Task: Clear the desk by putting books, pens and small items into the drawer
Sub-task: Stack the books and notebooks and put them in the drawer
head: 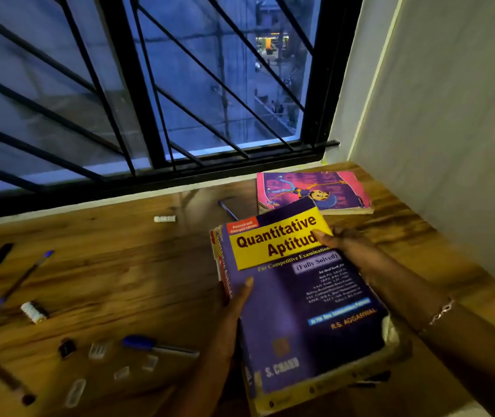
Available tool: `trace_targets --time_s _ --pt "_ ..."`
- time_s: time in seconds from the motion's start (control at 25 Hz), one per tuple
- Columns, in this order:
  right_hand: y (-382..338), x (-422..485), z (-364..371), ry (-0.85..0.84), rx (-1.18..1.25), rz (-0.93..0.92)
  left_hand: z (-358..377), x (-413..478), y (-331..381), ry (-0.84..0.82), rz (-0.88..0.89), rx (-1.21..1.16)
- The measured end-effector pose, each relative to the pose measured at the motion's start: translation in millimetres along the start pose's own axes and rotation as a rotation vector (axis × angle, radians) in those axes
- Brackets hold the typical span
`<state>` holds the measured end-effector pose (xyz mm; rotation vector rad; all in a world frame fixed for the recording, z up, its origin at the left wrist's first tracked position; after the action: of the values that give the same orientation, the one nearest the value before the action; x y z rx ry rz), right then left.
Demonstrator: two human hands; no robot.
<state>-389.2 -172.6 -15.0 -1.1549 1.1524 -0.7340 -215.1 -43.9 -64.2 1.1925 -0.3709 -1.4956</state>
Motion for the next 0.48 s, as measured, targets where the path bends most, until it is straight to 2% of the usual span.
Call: trace_targets --time_s 0.12,0.2,0.28,0.32,0.36,0.44,0.48 --pt "-10 6 -11 0.025 -0.267 -0.060 -1 4 -9 -0.004 -0.060 -0.069" --pt "-16 23 -37 0.096 -0.282 -0.007 1 3 -13 -0.029 -0.099 -0.088" --pt "-27 55 -93 0.372 -0.320 -0.036 1 4 -12 -0.037 -0.103 -0.102" --pt "-34 68 -121 0.522 -0.427 -0.069 1 4 -11 -0.039 -0.101 -0.105" --pt "-39 80 -140 0.600 -0.531 -0.095 1 4 -10 -0.034 -0.101 -0.112" --pt "-30 104 -156 0.592 -0.727 -0.028 -1 6 -11 -0.026 -0.099 -0.119" --pt "-20 114 -156 0.534 -0.794 0.061 0 6 -11 -0.034 -0.091 -0.114"
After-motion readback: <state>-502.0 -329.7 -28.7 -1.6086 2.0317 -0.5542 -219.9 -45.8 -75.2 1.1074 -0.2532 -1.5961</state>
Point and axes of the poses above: each hand's wrist, its own x-axis towards the middle knuckle, its own z-axis out of the palm, y = z × x, the point moved 8 cm from there along x, towards the middle knuckle, and after that the axes turned 2 degrees about -z, right-handed, at the moved point
